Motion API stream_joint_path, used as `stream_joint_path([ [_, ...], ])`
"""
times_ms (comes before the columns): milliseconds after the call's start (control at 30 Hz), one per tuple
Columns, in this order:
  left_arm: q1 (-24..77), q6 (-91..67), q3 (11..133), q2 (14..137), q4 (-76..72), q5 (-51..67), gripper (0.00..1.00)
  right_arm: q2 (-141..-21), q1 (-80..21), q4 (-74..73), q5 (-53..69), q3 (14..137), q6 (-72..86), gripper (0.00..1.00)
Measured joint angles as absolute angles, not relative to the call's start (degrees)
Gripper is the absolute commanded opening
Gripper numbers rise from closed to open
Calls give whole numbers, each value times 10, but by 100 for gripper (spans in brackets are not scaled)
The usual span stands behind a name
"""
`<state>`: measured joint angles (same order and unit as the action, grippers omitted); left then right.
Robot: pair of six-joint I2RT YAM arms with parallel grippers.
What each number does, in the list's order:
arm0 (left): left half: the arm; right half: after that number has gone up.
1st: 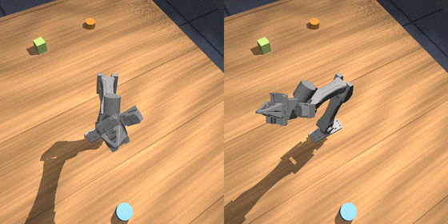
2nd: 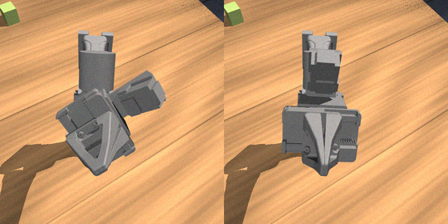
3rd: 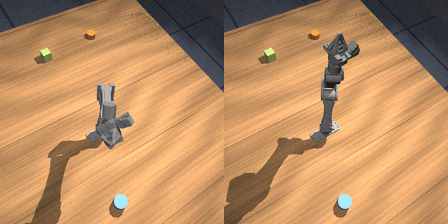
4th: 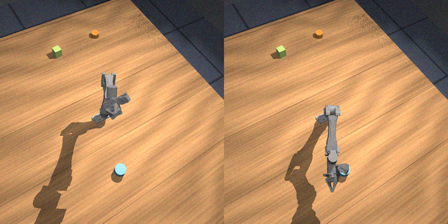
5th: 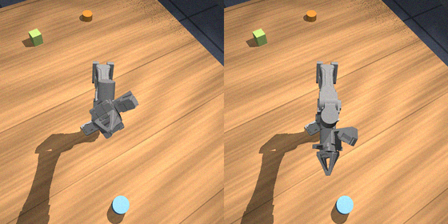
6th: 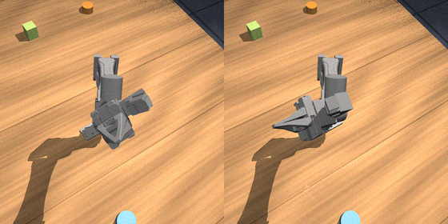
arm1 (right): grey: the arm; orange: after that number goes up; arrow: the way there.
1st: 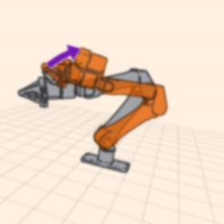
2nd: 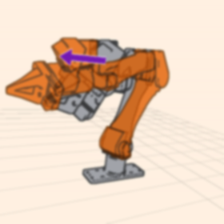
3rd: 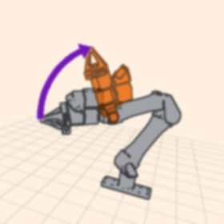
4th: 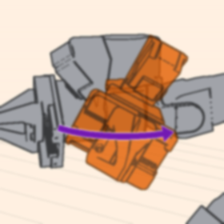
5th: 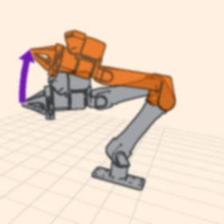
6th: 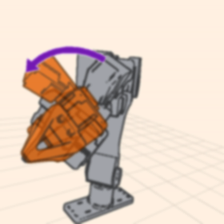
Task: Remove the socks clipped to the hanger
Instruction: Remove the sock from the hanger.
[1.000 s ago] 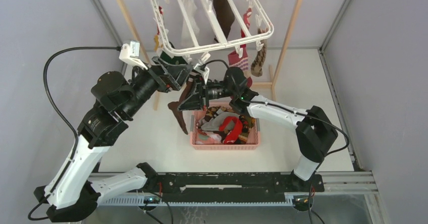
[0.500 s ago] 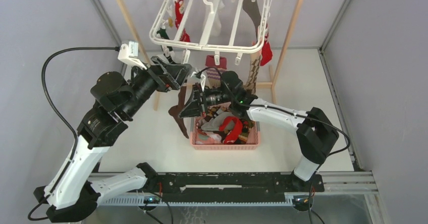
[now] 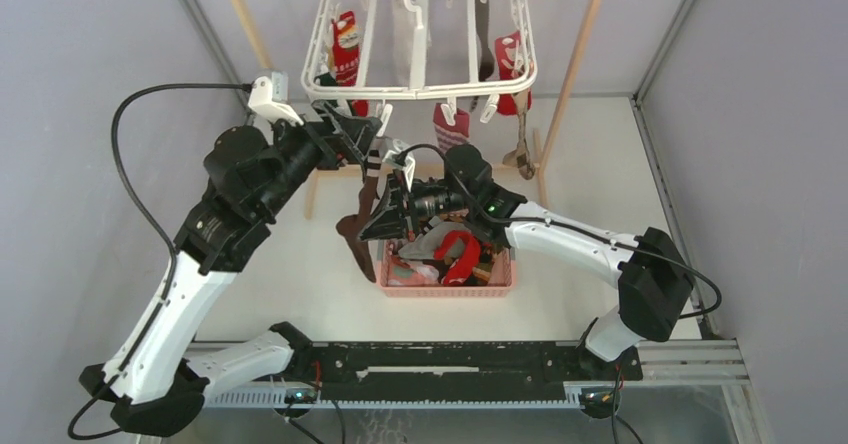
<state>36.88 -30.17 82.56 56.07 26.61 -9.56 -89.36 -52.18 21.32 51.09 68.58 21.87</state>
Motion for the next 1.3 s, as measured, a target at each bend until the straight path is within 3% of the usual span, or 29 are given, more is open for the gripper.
stream_joint_path([
  [200,308,-305,810,588,246,-17,85,-893,-522,189,506,679,201,0],
  [467,302,-304,811,617,244,46,81,-893,-524,160,506,677,188,0],
  [867,302,-300,811,609,246,51,83,-860,-518,149,498,638,174,0],
  [1300,302,-301,806,571,243,50,83,-764,-444,130,481,554,167,0],
])
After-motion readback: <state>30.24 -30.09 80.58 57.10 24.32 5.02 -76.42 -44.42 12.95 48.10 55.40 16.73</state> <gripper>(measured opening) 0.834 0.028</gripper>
